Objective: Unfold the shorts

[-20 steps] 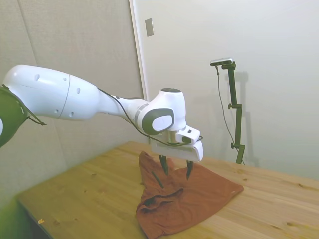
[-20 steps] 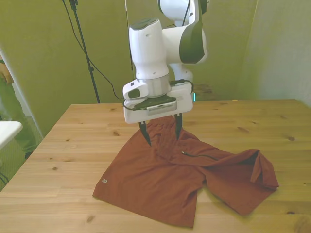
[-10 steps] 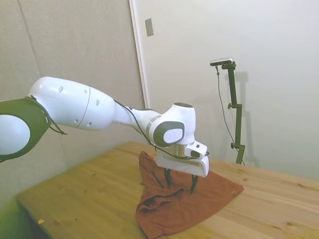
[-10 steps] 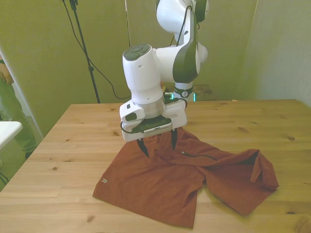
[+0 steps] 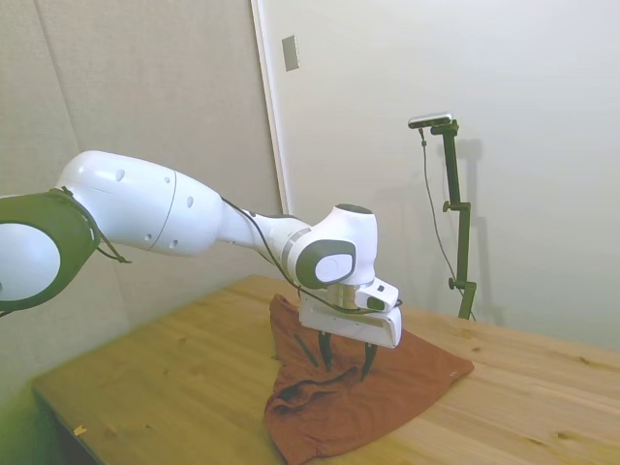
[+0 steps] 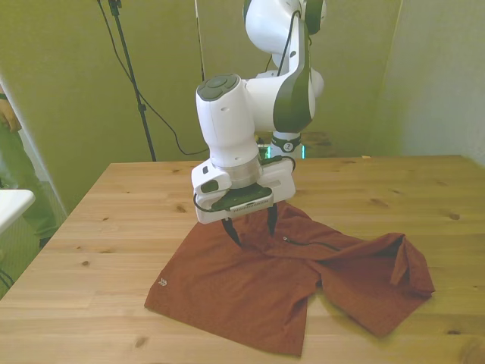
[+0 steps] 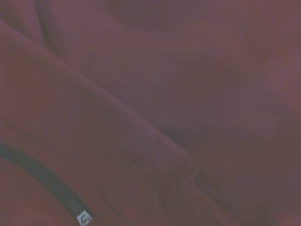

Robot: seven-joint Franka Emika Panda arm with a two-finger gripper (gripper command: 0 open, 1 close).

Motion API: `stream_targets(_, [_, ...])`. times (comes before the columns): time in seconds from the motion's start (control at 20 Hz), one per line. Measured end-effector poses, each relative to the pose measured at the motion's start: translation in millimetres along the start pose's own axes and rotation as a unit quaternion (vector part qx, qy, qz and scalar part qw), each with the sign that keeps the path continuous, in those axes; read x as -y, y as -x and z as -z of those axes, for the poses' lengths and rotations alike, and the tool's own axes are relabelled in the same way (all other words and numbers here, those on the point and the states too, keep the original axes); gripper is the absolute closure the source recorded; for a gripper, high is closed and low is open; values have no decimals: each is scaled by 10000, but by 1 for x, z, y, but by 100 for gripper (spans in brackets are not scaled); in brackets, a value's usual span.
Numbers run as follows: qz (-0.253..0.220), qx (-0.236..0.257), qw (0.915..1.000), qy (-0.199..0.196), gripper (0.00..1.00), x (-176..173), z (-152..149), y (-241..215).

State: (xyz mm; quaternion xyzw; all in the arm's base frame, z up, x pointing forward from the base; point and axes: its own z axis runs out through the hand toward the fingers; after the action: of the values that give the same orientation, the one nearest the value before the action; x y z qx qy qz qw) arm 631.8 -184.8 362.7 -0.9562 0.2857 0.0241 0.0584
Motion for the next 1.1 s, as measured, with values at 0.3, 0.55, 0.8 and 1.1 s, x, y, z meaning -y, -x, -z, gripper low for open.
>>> stream_targets(0.3, [2,34,10000,9,100,0,-7,2])
stream_targets(0.55, [-2,43,10000,1,100,1,-8,3])
stream_targets(0.8, [9,7,10000,-16,100,3,-6,3])
stream_targets(1.1, [100,-299,9994,-126,100,11,18,18])
